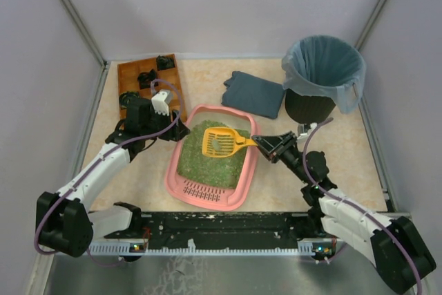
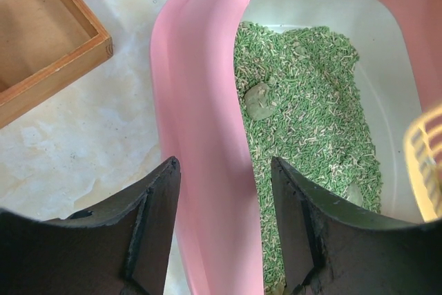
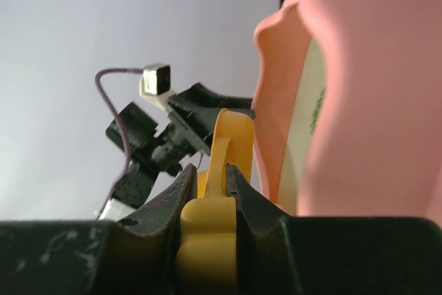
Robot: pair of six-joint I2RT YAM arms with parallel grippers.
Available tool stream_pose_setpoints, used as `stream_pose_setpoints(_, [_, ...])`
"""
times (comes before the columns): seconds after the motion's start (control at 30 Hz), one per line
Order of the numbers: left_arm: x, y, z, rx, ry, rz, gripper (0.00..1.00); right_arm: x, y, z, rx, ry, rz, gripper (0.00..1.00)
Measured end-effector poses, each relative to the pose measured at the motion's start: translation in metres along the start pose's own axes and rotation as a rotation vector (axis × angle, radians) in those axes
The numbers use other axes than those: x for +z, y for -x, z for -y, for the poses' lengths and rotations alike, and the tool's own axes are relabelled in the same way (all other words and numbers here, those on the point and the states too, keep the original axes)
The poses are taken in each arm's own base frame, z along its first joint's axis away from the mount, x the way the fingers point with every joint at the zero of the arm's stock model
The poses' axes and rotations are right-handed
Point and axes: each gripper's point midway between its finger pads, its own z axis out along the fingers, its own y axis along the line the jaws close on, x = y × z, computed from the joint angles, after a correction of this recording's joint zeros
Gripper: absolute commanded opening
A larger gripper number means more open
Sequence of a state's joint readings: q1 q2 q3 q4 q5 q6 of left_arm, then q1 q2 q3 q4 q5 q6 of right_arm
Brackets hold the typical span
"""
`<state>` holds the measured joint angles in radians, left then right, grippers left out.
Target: Clean the litter box
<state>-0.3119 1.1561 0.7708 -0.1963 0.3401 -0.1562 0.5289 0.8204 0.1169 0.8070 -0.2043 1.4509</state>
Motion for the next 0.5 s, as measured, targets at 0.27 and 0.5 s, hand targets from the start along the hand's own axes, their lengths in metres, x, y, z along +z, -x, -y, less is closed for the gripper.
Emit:
stream_pose_setpoints(0.27, [0.0,0.0,0.0,0.0,-0.001,0.001,0.61,0.008,-0.002,-0.001,0.003,-0.008,-0.034,0.0])
stream_pose_setpoints(0.5, [0.0,0.0,0.0,-0.001,0.0,0.0,0.61,0.018,0.015,-0.016,0.0,-0.029,0.013,0.0])
